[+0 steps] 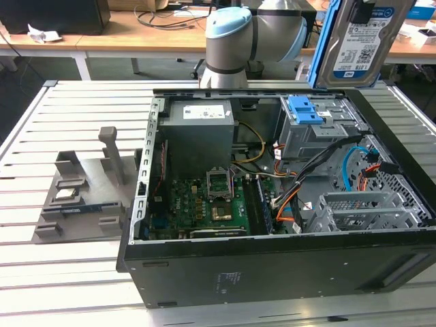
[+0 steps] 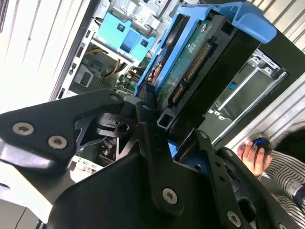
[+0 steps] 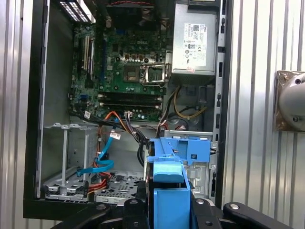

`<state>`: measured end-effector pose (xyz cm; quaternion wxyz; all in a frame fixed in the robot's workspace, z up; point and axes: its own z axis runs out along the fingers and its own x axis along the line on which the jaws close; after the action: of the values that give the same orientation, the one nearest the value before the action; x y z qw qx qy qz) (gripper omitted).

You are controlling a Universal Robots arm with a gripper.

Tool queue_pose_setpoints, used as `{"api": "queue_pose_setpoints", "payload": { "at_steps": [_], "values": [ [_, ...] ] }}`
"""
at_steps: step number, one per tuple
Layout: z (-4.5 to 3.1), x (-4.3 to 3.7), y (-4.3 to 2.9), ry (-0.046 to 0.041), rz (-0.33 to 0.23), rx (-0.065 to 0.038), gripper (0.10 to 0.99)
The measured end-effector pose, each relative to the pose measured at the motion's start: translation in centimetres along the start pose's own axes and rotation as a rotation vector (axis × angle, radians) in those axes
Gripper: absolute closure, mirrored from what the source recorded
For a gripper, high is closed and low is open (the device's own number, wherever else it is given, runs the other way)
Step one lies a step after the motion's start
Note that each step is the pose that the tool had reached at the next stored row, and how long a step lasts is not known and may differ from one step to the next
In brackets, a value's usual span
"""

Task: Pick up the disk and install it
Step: 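Pick up the disk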

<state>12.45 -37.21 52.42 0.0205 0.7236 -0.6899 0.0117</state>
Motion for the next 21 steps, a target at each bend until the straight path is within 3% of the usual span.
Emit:
{"api": "queue_pose_setpoints", "payload": {
  "at_steps": [14, 21],
  "values": [
    [0.17, 1.83, 0.09, 0.0000, 0.000, 0.000, 0.722],
    [0.32, 3.67, 0.17, 0.0000, 0.000, 0.000, 0.722]
  ]
}}
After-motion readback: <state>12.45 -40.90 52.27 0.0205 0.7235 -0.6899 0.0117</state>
